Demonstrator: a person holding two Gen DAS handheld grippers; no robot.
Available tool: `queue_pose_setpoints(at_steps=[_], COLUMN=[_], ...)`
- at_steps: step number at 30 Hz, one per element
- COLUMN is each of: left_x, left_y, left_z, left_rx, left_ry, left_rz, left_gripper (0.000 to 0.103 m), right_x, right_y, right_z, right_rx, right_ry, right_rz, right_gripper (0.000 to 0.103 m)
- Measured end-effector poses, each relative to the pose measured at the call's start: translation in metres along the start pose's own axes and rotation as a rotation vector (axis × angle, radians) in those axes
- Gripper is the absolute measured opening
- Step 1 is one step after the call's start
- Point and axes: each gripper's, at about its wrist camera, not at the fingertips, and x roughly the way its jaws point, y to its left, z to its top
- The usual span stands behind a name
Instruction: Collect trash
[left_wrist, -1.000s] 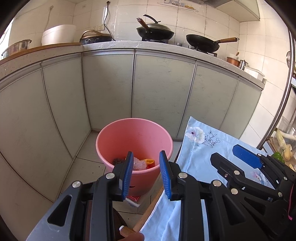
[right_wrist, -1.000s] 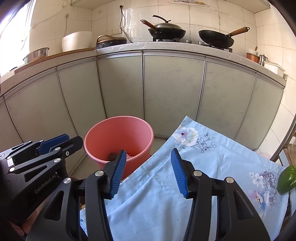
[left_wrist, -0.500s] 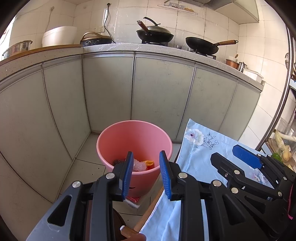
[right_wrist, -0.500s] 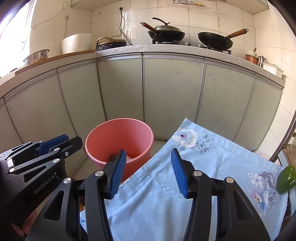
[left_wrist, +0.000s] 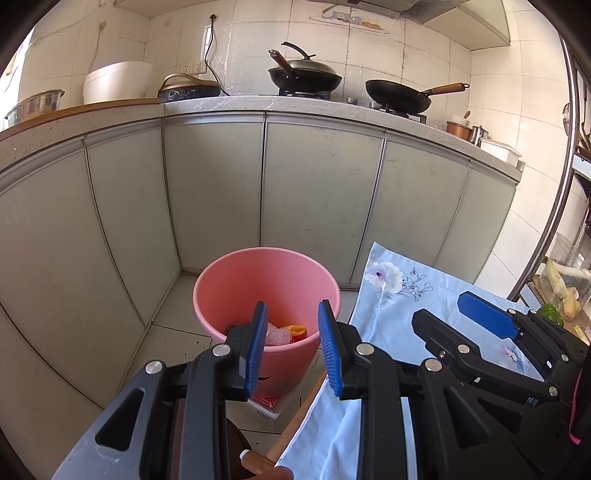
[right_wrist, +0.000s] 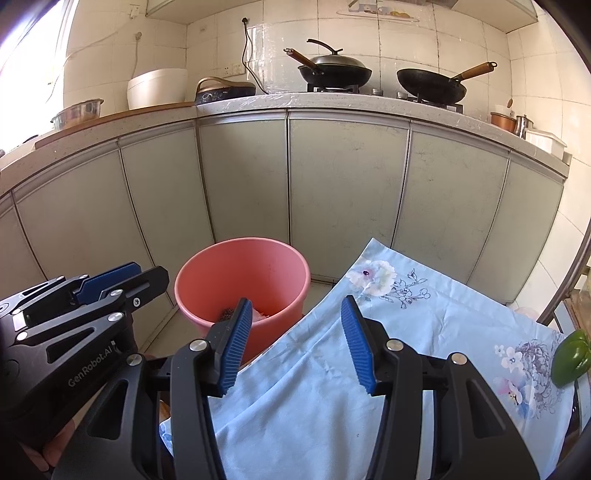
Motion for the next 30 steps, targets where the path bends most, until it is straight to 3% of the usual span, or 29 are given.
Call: queue_pose_setpoints(at_steps=[30], left_x=[-0.0009], left_y=[0.0013], left_z=[0.0011], left_rx=[0.002], left_ry=[-0.007], left_rz=[-0.001], left_gripper=[0.028], right_x=[0.0039], right_y=[0.0039], right_z=[-0.0011], right_rx=[-0.016], right_ry=[0.011], right_rz=[0.001], right_gripper=[0.051])
